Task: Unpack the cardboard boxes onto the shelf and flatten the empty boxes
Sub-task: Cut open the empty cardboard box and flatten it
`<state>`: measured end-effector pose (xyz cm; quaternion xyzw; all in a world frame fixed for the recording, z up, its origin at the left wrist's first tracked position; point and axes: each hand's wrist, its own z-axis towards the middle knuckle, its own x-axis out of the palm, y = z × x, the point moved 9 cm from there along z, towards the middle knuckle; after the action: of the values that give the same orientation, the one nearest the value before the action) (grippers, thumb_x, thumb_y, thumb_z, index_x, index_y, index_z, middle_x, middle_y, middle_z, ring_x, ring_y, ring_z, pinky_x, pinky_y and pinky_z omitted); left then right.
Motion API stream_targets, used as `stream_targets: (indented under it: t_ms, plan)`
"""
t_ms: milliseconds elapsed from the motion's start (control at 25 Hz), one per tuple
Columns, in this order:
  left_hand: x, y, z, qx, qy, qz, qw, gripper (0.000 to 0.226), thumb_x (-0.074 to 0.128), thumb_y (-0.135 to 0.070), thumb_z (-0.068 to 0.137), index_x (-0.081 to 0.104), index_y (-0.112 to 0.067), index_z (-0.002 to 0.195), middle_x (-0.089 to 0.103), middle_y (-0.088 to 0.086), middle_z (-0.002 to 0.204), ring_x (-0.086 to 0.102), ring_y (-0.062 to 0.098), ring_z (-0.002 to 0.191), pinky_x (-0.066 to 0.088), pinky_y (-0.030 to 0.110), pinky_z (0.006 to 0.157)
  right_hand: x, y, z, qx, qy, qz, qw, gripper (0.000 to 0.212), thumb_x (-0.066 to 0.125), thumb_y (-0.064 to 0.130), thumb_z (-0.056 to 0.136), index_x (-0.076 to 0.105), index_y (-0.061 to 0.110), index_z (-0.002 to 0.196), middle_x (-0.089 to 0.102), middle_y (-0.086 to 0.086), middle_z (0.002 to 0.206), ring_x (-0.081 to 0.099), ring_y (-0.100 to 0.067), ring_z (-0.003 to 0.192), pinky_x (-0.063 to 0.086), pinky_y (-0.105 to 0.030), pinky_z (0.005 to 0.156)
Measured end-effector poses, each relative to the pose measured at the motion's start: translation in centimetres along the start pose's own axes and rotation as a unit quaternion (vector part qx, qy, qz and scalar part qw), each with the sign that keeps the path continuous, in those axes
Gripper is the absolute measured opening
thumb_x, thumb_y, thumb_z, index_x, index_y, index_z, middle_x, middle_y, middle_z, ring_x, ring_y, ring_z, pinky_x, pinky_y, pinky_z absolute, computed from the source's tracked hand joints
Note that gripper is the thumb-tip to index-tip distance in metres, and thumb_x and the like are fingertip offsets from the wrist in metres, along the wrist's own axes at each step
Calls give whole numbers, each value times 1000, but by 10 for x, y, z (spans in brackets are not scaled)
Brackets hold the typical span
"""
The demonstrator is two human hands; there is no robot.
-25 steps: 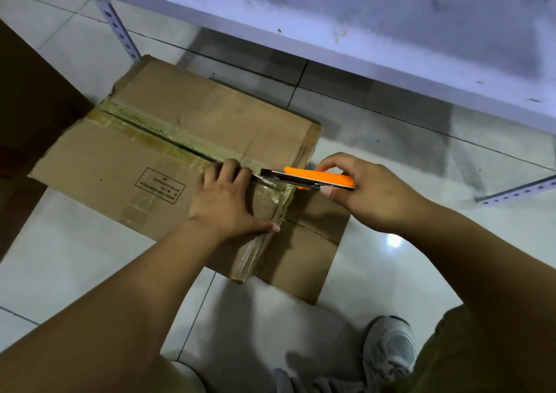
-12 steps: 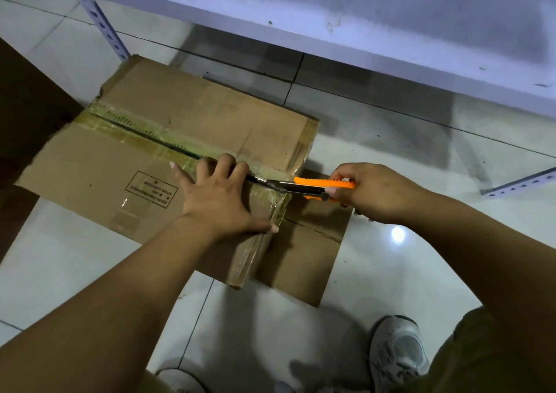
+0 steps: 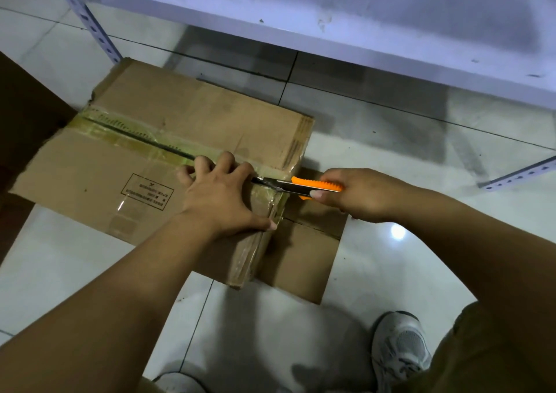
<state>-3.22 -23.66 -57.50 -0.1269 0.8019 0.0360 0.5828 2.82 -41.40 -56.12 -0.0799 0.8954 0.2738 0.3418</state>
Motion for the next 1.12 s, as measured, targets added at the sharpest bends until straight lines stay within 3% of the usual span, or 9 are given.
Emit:
stream_targets:
  t_ms: [240, 360, 480, 600, 760, 880, 1120]
  plan:
    - [-4, -8, 0, 24, -23, -6, 999, 80, 64, -81, 52, 46, -39, 117, 31, -8, 125, 26, 26, 119, 20, 50, 103, 8, -12, 7, 37, 16, -64, 997, 29, 41, 40, 101, 53, 14, 103, 58, -11, 94, 49, -18, 78, 41, -33, 73]
    - [-4, -10, 1, 41, -37, -44, 998, 77, 71, -73, 53, 50, -33, 115, 27, -10, 137, 22, 26, 124, 18, 47, 106, 12, -13, 9, 42, 18, -15, 999, 30, 37, 41, 102, 52, 14, 104, 62, -12, 94, 53, -19, 77, 46, -36, 75]
    - [0, -12, 3, 58, -37, -70, 995, 76, 75, -65, 56, 52, -28, 118, 25, -15, 150, 16, 20, 136, 9, 48, 112, 16, -13, 9, 51, 22, 58, 997, 29, 38, 40, 102, 52, 15, 101, 62, -5, 79, 56, -16, 64, 45, -27, 60]
    - [6, -14, 7, 60, -17, -90, 994, 74, 77, -57, 60, 51, -24, 121, 22, -16, 155, 11, 12, 144, -8, 52, 115, 18, -12, 9, 54, 24, 91, 994, 30, 38, 39, 102, 54, 14, 104, 62, -3, 73, 57, -15, 58, 43, -21, 52]
    - [9, -12, 10, 51, -2, -148, 988, 67, 81, -49, 58, 50, -24, 112, 20, -17, 156, 9, 8, 146, -15, 54, 113, 20, -21, 7, 70, 42, 124, 989, 30, 39, 39, 102, 55, 15, 97, 64, -6, 73, 59, -16, 58, 46, -21, 50]
    - [10, -12, 13, 57, 11, -144, 988, 87, 82, -53, 56, 47, -20, 128, 19, -16, 157, 8, 10, 146, -19, 54, 112, 26, -30, 4, 91, 62, 148, 983, 31, 40, 40, 102, 56, 15, 95, 63, -8, 74, 59, -18, 61, 47, -26, 57]
    - [10, -9, 15, 58, 8, -138, 989, 111, 81, -63, 48, 38, -18, 140, 25, -13, 155, 10, 10, 146, -22, 53, 111, 37, -24, 9, 78, 52, 191, 977, 28, 40, 40, 102, 52, 23, 84, 62, -7, 73, 56, -14, 55, 45, -21, 48]
